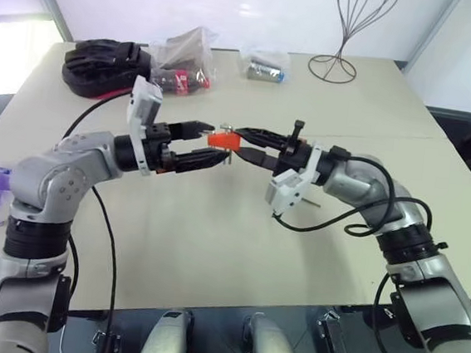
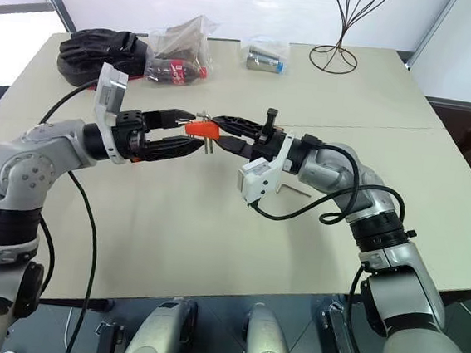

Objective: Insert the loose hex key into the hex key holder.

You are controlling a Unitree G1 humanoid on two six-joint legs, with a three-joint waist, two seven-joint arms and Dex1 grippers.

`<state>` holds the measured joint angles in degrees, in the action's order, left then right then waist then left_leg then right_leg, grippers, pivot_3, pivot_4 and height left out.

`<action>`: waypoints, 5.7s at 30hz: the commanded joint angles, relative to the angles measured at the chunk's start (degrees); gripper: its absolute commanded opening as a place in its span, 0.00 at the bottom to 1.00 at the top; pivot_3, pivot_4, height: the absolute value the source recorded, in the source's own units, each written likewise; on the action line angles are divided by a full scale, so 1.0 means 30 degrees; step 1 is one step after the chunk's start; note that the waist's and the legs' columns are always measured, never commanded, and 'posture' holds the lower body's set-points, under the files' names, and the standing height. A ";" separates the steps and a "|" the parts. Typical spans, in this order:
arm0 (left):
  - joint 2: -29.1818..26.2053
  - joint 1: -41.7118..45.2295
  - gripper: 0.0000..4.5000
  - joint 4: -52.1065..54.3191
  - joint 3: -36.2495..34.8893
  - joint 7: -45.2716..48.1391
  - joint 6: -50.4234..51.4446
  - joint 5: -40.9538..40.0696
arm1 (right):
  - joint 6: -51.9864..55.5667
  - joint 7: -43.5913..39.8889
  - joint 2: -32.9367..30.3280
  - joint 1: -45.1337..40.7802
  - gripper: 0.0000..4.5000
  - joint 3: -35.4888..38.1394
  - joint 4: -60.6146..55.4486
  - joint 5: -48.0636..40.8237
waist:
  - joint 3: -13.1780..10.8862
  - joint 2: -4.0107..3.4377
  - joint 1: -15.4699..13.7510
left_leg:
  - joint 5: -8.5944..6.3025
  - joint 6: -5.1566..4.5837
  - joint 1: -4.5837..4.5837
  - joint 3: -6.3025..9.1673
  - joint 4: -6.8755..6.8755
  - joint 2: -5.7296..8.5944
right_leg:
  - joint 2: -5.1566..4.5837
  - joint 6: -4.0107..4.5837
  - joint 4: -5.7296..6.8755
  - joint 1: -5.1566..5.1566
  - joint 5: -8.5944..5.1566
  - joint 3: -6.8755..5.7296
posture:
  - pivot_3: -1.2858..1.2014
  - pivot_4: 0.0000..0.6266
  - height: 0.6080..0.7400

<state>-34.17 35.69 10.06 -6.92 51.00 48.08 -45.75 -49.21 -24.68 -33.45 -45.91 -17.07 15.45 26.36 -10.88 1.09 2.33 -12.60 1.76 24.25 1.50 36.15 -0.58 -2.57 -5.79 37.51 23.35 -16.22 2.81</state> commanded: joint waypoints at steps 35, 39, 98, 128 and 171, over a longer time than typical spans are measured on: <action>0.0901 0.0872 0.00 -0.0397 0.0536 0.0375 -0.0847 0.0376 | 0.1055 -0.2459 -0.0067 0.0341 0.67 0.0003 -0.2328 -0.2295 | 0.0000 0.0000 -0.0025 | 0.0003 0.0001 -0.0011 0.0000 0.0031 0.0002 | 0.0003 0.0000 0.0050 0.0000 0.0000 0.0000 | 0.52 0.24 1.00; 0.0907 0.0792 0.00 -0.0267 0.0595 0.0366 -0.0914 0.0418 | 0.1384 -0.2838 -0.0183 0.0318 0.99 0.0027 -0.2312 -0.2194 | 0.0000 0.0000 -0.0026 | 0.0002 0.0001 -0.0012 0.0001 0.0033 0.0002 | 0.0004 0.0000 0.0056 0.0000 0.0000 0.0001 | 0.52 0.24 1.00; 0.0876 0.0128 0.00 0.1348 0.0903 -0.1135 -0.2450 0.1480 | 1.9959 -0.4105 0.2970 -0.1300 0.02 0.6792 0.1394 -1.0316 | -0.0018 -0.0030 -0.0409 | -0.0001 -0.0005 0.0029 0.0021 0.0240 0.0030 | 0.0028 -0.0002 0.0205 -0.0003 -0.0001 -0.0031 | 0.52 0.24 1.00; 0.2092 0.1042 0.00 -0.0005 0.1391 -0.1420 -0.3849 0.3069 | 2.0845 -0.0620 0.8929 0.1950 0.02 0.5368 -0.9350 -1.5161 | -0.0019 -0.0034 -0.0445 | -0.0006 -0.0013 0.0050 0.0040 0.0238 0.0003 | 0.0026 -0.0003 0.0202 0.0008 -0.0001 -0.0043 | 0.52 0.24 1.00; 0.2382 0.1226 0.00 0.0101 0.1050 -0.1396 -0.3612 0.3029 | 2.1689 -0.0932 0.8304 0.1996 0.02 0.4754 -1.0115 -1.5794 | -0.0019 -0.0034 -0.0451 | -0.0006 -0.0013 0.0050 0.0043 0.0236 0.0000 | 0.0025 -0.0002 0.0198 0.0009 -0.0002 -0.0043 | 0.52 0.24 1.00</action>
<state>-26.94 37.99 9.05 -2.51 47.06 37.82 -35.72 16.03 -27.65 -8.51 -39.37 -2.95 -12.33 -20.54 -10.94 0.99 0.97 -12.61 1.72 24.40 1.63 36.86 -0.58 -2.50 -5.79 38.10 23.38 -16.22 2.68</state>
